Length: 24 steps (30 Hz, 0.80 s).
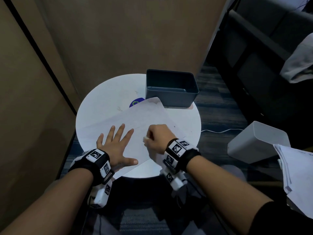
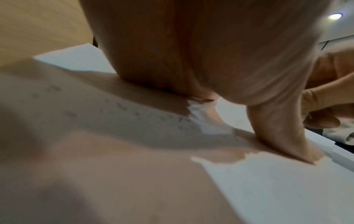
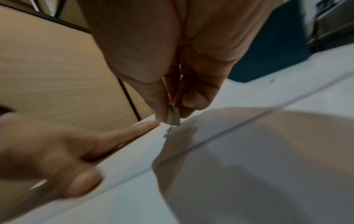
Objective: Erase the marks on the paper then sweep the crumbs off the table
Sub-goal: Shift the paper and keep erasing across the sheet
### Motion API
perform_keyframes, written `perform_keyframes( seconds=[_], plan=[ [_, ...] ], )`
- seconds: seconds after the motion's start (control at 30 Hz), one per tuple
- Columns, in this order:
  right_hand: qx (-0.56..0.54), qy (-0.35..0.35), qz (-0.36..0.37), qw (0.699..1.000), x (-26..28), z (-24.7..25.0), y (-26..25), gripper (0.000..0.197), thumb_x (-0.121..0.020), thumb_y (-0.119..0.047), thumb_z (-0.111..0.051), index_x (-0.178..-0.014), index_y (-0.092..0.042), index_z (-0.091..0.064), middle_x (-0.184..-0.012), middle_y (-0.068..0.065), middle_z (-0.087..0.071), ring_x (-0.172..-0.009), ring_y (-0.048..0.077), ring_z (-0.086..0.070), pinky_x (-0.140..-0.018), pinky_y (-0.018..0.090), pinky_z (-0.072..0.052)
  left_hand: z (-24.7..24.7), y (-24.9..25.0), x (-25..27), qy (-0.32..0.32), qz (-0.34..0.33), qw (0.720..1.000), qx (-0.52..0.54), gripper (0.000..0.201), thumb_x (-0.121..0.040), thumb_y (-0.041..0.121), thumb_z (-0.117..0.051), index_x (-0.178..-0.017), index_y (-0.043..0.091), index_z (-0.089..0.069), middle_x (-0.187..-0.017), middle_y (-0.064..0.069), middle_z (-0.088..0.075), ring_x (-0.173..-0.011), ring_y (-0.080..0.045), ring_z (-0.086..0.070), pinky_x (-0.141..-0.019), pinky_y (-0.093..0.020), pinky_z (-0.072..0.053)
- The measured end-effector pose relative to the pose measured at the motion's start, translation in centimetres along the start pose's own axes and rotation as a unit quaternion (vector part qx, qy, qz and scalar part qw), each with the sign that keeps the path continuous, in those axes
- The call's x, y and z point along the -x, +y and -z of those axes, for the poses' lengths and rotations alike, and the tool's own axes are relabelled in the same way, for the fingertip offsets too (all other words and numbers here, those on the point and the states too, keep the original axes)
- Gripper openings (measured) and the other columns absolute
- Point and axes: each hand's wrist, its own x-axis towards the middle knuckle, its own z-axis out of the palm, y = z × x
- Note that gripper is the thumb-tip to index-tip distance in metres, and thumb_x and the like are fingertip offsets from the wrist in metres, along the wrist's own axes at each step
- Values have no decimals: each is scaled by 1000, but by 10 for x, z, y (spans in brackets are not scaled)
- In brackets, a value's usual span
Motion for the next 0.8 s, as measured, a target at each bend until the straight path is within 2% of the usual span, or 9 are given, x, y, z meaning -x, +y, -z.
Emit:
perform_keyframes(
  seconds=[0.07,0.13,0.23,0.3,0.37,0.47,0.57,0.7,0.8],
  plan=[
    [-9,15,-19,1000,0,-2,9,18,-85,-31,-64,-75,-18,-57,-83,6,-65,-74,25,-62,-61,29,-47,0,0,0,6,-1,1000,0,119,-68,90,-48,-147,46,30,-153,11,42,-145,-22,34,-116,-57,11],
    [-21,43,-76,996,-5,13,36,20,-86,-33,-65,-76,-18,-58,-84,6,-66,-72,22,-62,-62,29,-50,-1,1,0,8,-5,1000,2,119,-68,91,-48,-147,46,29,-153,11,42,-145,-22,34,-116,-56,12],
    [33,77,-141,987,-14,42,67,21,-90,-32,-64,-78,-16,-56,-91,7,-65,-76,22,-62,-64,29,-47,-4,0,1,8,-4,1000,7,120,-67,91,-48,-147,47,29,-153,12,42,-145,-21,35,-116,-56,13],
    [66,83,-118,987,-20,45,61,21,-89,-32,-64,-83,-13,-57,-97,12,-65,-83,28,-62,-68,30,-45,-4,-2,3,13,-2,1000,11,119,-67,91,-49,-147,47,29,-153,13,42,-144,-20,35,-116,-56,13],
    [45,52,-58,996,-21,31,35,20,-87,-30,-64,-87,-10,-61,-96,14,-66,-86,31,-63,-68,30,-46,-3,-2,2,16,-6,1000,13,119,-67,91,-49,-147,47,28,-153,12,41,-145,-21,35,-116,-56,13],
    [-1,-7,-5,1000,-11,-3,-2,17,-85,-32,-63,-77,-17,-59,-85,5,-66,-77,24,-63,-63,31,-49,-1,-2,1,14,-9,1000,12,119,-68,91,-49,-147,46,28,-154,11,42,-145,-22,35,-116,-56,13],
    [-21,30,-35,999,-7,-1,19,18,-83,-31,-61,-74,-17,-57,-78,4,-64,-71,25,-62,-62,32,-52,-3,-2,0,13,-9,1000,9,120,-66,92,-48,-146,47,29,-153,12,43,-144,-21,35,-115,-56,14],
    [24,95,-129,987,-15,44,73,20,-86,-30,-62,-72,-17,-54,-83,6,-64,-73,24,-60,-62,28,-44,-6,-2,2,10,-10,1000,12,119,-67,92,-47,-146,47,29,-152,12,43,-144,-20,36,-115,-56,14],
    [24,89,-89,992,-21,41,58,19,-85,-30,-64,-75,-17,-55,-90,10,-66,-77,26,-61,-65,28,-43,-6,-3,3,17,-5,1000,15,118,-68,90,-48,-147,47,29,-152,13,43,-144,-20,36,-115,-55,14]
  ],
)
